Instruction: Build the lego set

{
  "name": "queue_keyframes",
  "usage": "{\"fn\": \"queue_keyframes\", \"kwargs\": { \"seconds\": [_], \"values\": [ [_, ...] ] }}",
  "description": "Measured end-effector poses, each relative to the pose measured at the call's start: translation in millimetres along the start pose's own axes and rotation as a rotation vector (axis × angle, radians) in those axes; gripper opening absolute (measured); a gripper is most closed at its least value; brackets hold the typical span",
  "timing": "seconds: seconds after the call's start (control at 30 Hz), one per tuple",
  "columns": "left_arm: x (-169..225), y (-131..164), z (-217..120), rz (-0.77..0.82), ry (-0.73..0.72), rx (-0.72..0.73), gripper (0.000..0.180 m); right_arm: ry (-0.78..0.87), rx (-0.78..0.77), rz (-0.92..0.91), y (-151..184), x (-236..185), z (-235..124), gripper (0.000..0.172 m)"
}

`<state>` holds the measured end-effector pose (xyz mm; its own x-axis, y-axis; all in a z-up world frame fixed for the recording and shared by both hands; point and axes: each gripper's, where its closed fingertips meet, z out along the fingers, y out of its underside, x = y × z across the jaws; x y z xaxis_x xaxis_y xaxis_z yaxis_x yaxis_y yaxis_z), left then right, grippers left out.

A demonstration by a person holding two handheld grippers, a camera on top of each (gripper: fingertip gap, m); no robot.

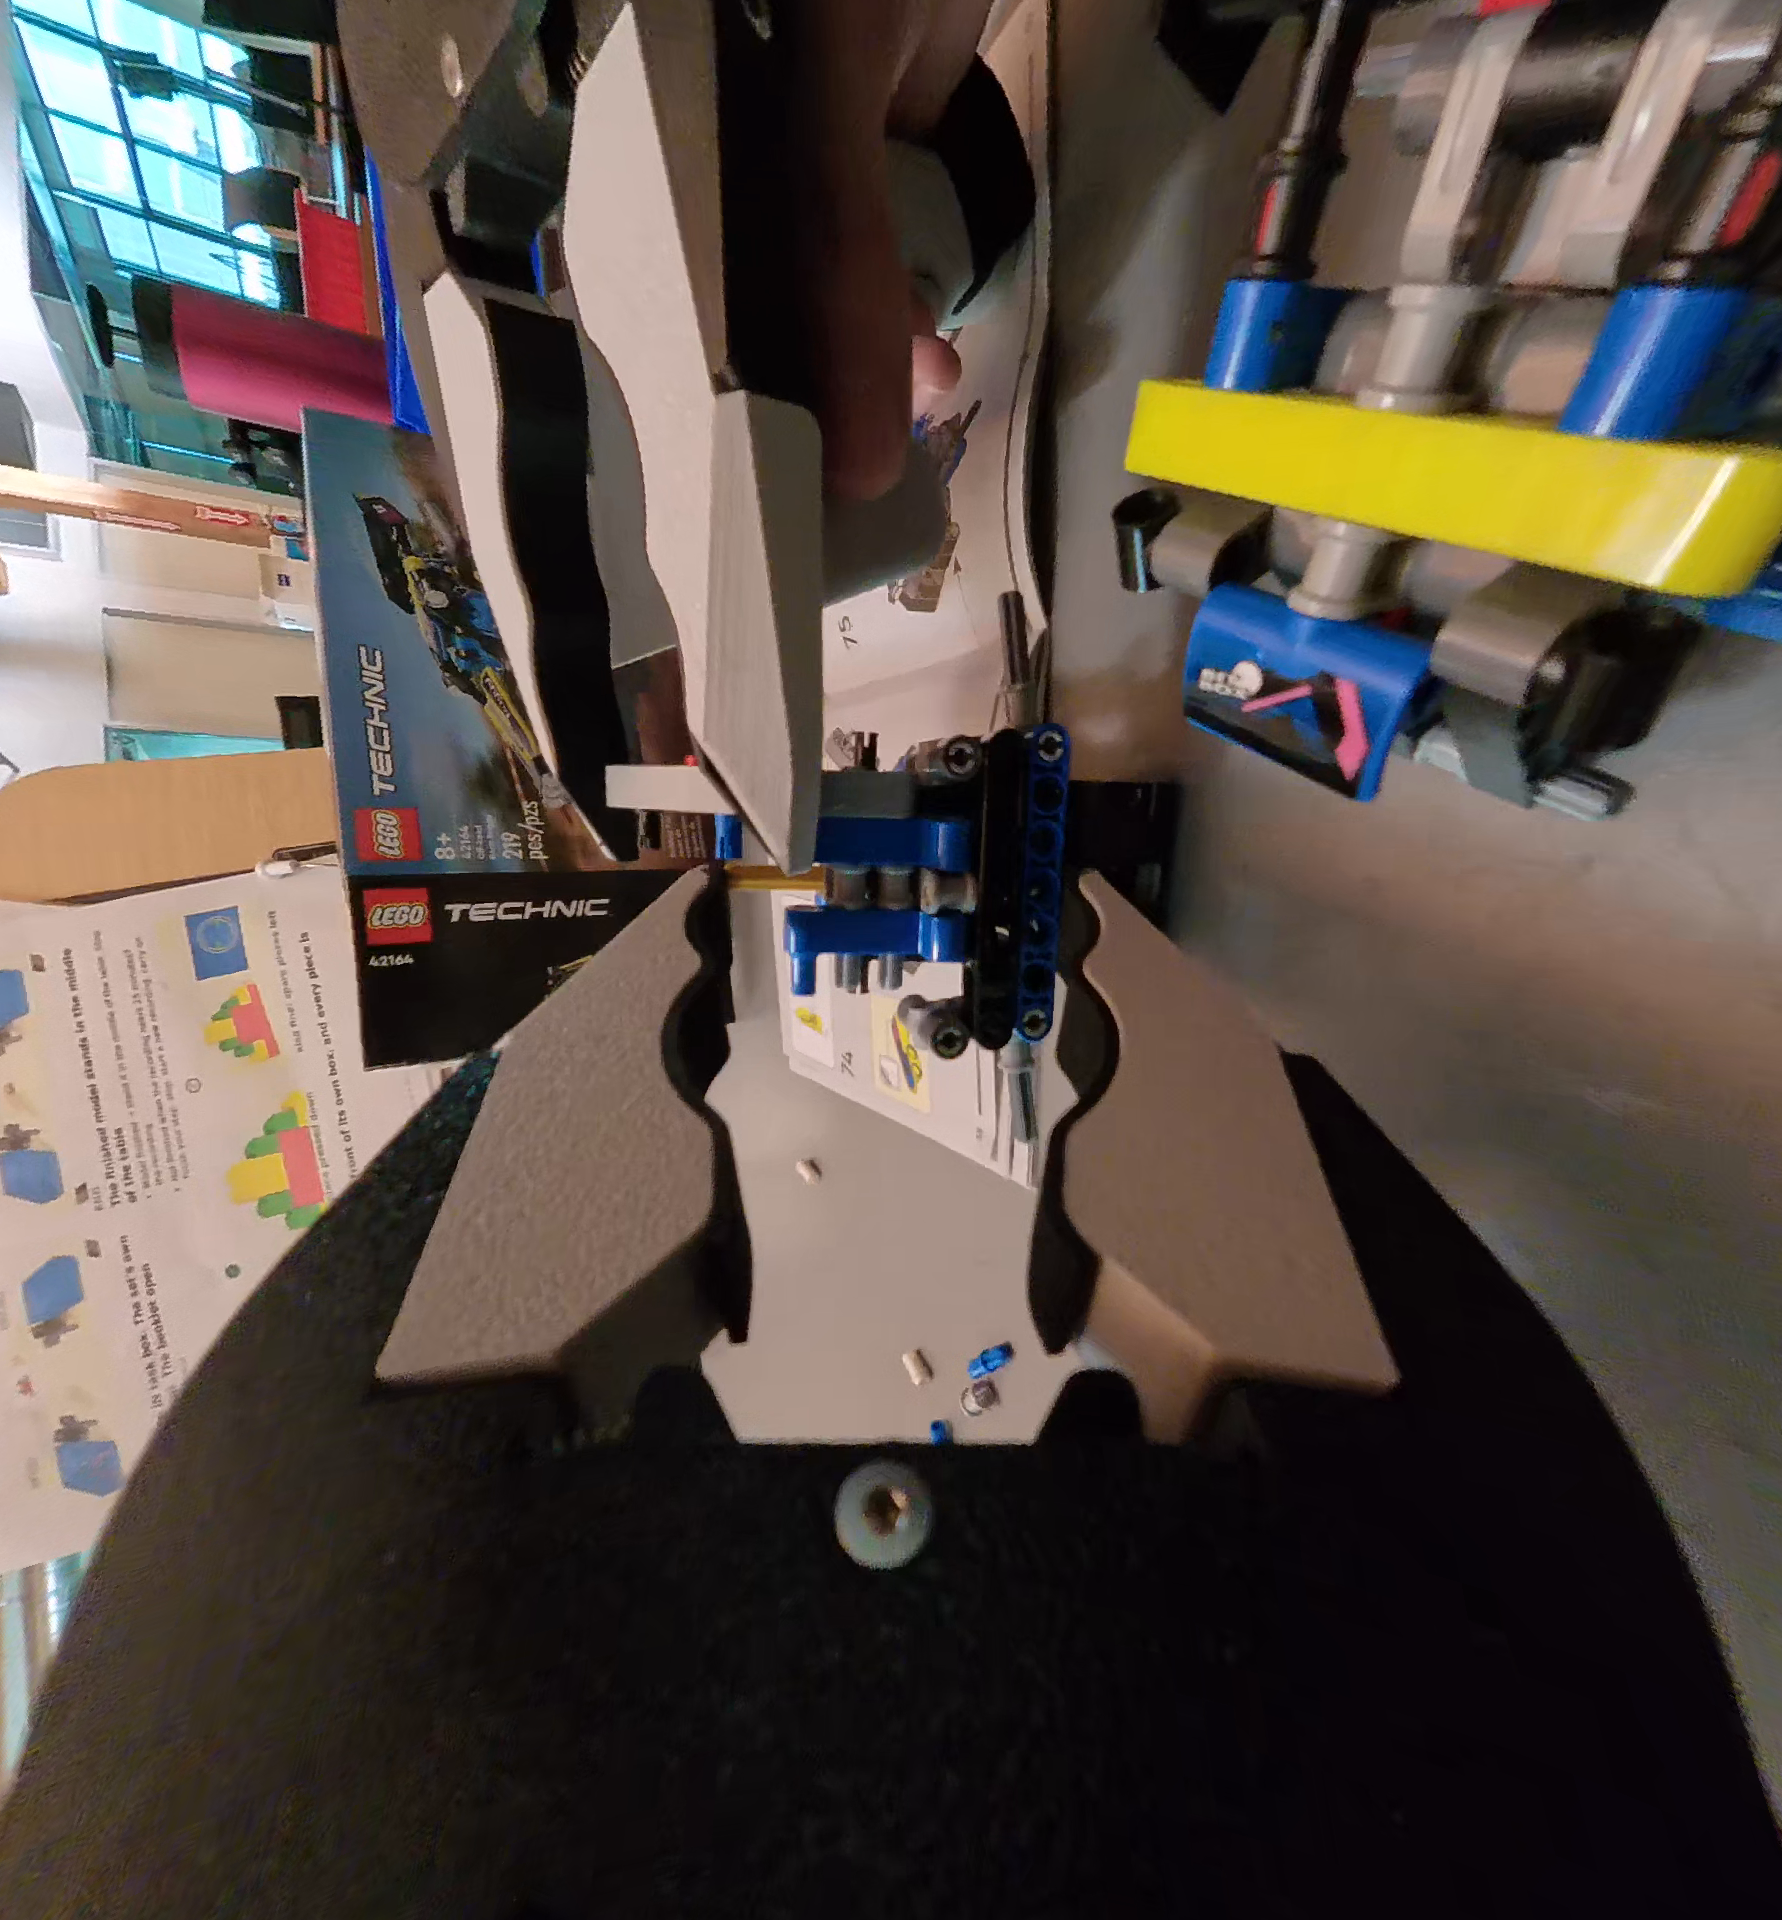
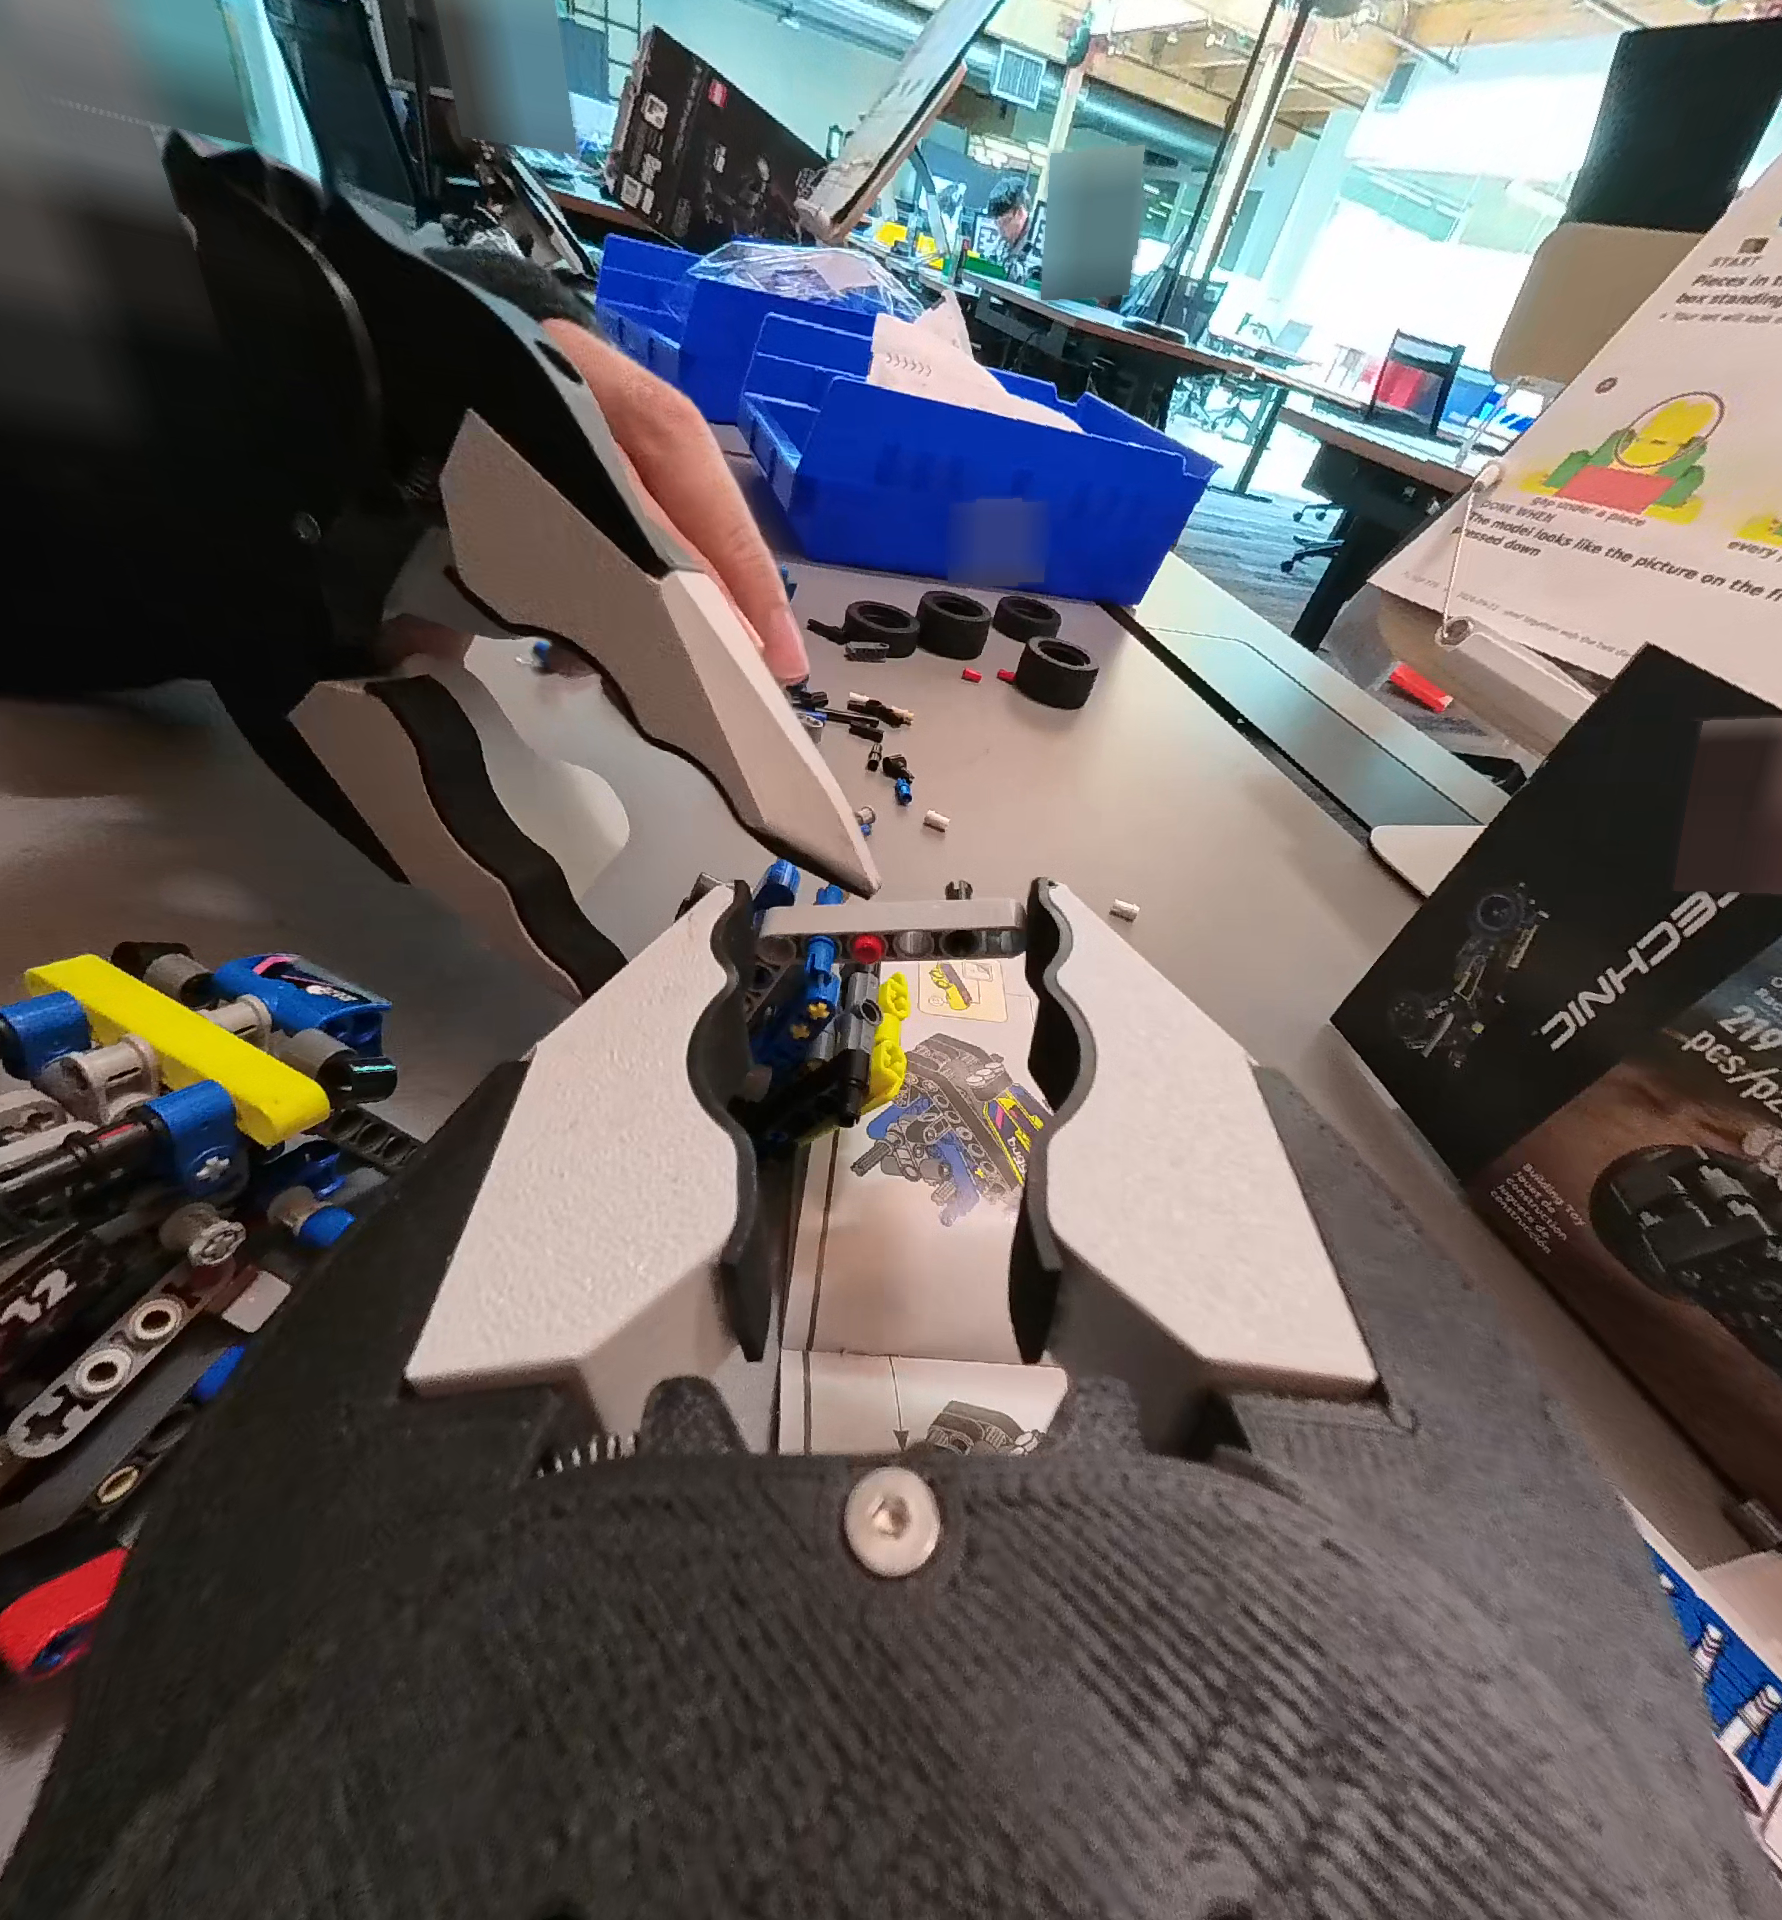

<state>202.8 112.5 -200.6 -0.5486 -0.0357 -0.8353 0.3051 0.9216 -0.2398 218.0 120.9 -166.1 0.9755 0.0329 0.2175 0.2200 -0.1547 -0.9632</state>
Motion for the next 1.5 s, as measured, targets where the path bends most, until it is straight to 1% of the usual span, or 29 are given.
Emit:
{"fn": "queue_keyframes", "kwargs": {
  "seconds": [0.37,0.8,0.93,1.5],
  "values": [
    [0.1,-1.2,-0.6,0.023,-0.046,0.028,0.060,0.007,0.005,-0.010,-0.8,-0.2,0.4,0.051],
    [0.2,-0.8,-0.7,0.020,-0.034,0.034,0.058,0.023,0.000,-0.023,-0.2,-0.5,-1.3,0.051],
    [3.9,-0.4,-0.7,0.027,-0.032,0.023,0.051,0.023,0.001,-0.029,-0.4,-1.1,-1.3,0.051],
    [4.8,-0.4,-1.1,0.014,-0.025,0.010,0.048,0.024,0.002,-0.033,-0.3,-1.9,-1.6,0.051]
  ]
}}
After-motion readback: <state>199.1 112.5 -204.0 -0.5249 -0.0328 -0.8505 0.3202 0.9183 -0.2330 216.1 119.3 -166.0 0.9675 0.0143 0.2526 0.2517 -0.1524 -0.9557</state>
